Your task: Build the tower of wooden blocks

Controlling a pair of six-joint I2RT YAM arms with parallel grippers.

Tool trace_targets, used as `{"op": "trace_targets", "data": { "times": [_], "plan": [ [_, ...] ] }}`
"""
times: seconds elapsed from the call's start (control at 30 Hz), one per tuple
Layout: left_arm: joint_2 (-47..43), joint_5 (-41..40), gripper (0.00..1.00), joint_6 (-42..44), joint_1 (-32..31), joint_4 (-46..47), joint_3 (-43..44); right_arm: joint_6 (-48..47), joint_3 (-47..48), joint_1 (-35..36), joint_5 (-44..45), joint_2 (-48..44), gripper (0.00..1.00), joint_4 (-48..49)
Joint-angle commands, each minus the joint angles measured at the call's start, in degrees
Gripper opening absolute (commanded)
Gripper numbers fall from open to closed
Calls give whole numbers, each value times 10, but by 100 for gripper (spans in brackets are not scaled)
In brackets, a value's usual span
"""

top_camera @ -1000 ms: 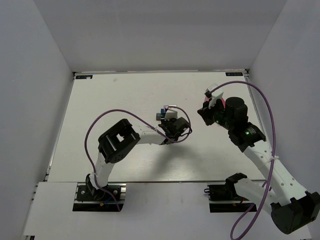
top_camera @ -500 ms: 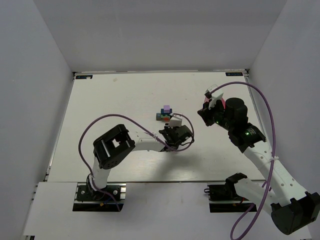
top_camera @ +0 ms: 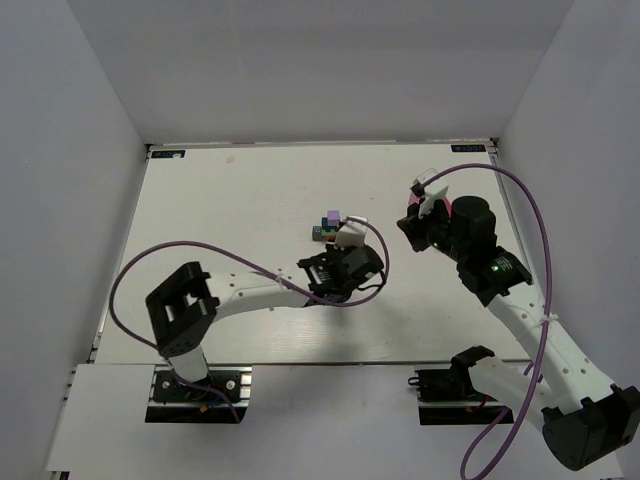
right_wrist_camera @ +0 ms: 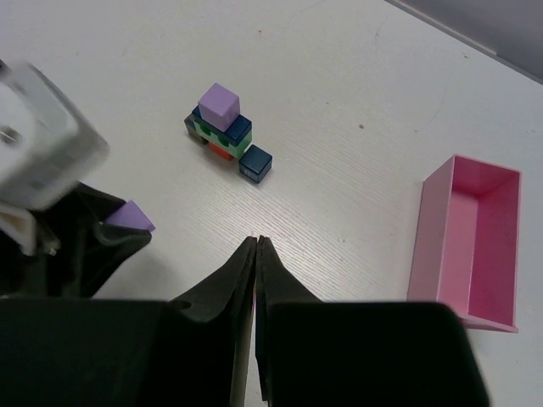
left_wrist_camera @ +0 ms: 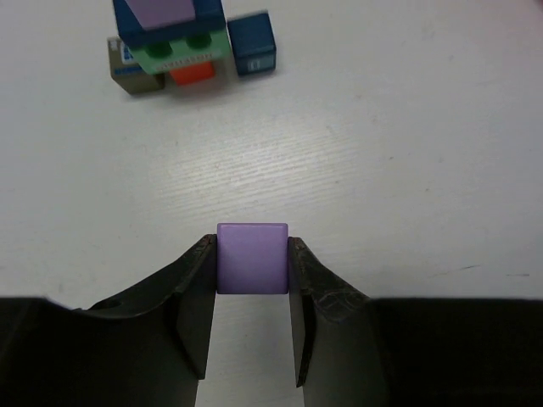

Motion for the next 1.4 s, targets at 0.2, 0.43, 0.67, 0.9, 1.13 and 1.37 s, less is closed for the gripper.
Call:
{"op": "trace_targets", "data": {
  "times": [0.2, 0.43, 0.67, 0.9, 1.13, 1.37],
  "plan": [
    [-103, -9, 5, 85, 30, -16, 74, 0, -4, -4, 13, -17, 8, 31],
    [-68, 24, 8, 101, 87, -31, 131, 0, -5, -1, 15, -20, 8, 30],
    [-5, 80, 9, 101, 138, -24, 175, -1, -6, -2, 14, -20, 9, 31],
    [41, 126, 13, 101, 175, -19, 203, -2, -6, 0, 12, -19, 9, 32],
    [52, 138, 16, 101, 191, -19, 209, -5, -6, 1, 12, -19, 9, 32],
    [70, 148, 17, 101, 203, -13, 209, -4, -6, 1, 11, -17, 9, 31]
  ]
}}
